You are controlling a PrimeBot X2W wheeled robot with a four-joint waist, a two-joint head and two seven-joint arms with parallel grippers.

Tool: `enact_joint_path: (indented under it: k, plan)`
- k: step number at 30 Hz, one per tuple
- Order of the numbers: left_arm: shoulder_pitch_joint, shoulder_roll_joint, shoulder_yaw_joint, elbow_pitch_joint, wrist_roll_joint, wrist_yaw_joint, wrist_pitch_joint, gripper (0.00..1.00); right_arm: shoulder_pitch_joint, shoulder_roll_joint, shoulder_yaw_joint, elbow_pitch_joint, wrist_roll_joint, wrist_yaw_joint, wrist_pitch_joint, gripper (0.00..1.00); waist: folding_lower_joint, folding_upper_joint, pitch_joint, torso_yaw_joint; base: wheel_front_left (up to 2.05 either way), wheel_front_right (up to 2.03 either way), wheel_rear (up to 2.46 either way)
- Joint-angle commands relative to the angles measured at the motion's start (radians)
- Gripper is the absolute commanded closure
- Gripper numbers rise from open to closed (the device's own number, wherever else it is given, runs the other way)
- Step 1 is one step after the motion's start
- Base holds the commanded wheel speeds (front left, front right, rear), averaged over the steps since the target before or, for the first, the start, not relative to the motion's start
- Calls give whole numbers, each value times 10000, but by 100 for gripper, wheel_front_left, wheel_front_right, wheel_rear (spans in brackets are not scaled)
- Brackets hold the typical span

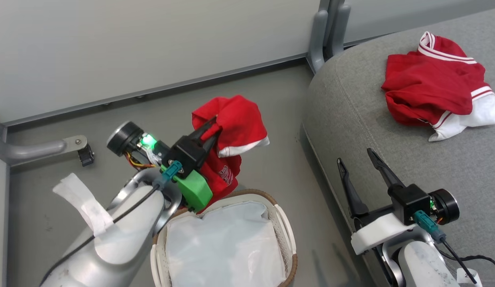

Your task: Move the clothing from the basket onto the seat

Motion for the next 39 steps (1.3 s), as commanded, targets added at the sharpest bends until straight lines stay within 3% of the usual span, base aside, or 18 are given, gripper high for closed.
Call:
enact_joint_path:
  k: [1,10,21,32,39]
  plan:
    - [-361,210,-56,-270,-161,-23,134,100,182,-36,41,51,-51,-14,-49,0,1,0,-518,227,0,0,0]
    - [-1896,820,-95,-1802,-834,-6,1006,100,-198,-36,619,414,-56,-14,-49,0,1,0,-715,149,0,0,0]
    - [-2635,624,-398,-2560,-1110,-5,1428,100,-1472,-38,2245,1338,-65,-14,-49,0,1,0,-755,238,0,0,0]
    - [-2836,409,-905,-2935,-1236,-6,1494,100,-3201,-40,3694,3054,-337,-14,-49,0,1,0,-659,438,0,0,0]
    - [-2846,329,-1146,-3103,-1372,-6,1464,100,-4028,-281,5204,3073,-64,-14,-49,0,1,0,-685,587,0,0,0]
